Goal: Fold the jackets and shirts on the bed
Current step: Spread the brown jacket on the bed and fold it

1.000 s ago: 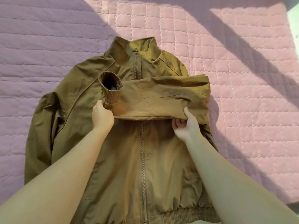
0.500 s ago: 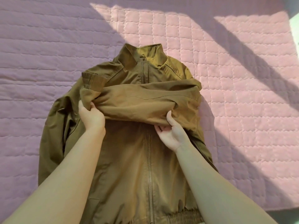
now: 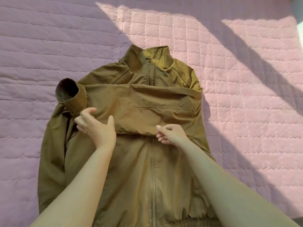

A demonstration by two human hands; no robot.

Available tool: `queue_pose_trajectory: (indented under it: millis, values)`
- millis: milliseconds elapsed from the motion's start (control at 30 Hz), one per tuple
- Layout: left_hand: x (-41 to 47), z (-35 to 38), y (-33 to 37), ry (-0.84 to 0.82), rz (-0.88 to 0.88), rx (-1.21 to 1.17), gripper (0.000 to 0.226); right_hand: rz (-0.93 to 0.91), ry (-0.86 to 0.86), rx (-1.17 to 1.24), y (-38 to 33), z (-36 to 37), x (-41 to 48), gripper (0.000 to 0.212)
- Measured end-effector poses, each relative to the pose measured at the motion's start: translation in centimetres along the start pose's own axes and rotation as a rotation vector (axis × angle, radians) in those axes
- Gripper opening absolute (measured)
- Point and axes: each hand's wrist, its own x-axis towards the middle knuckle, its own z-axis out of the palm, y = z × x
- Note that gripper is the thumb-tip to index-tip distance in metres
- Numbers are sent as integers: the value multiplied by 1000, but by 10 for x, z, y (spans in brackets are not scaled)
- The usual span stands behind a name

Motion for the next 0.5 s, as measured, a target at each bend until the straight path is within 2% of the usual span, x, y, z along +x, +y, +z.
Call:
queue_pose_trajectory:
  millis: [67,133,200,267,300,367,433,500]
  values:
    - [-14,19,8,-153,231,49,37,-185,305,42,-9,-30,20,30]
    - [-30,44,20,-332,407,65,30,-336,580,-67,-12,-58,43,30]
    - [-41,64,33,-478,484,64,29,-399,732,-203,-15,-80,62,26]
    - [-50,83,49,-553,534,68,32,-420,809,-208,-22,-99,81,16]
    - [-53,91,58,-576,566,74,34,-400,804,-150,-26,-108,92,13]
    - [-51,108,75,-598,631,109,41,-281,698,-52,-35,-120,111,24]
    - [-43,126,91,-569,660,206,50,-173,534,-39,-47,-129,127,38]
    - [-32,141,104,-562,666,319,65,-177,422,-69,-58,-137,135,42]
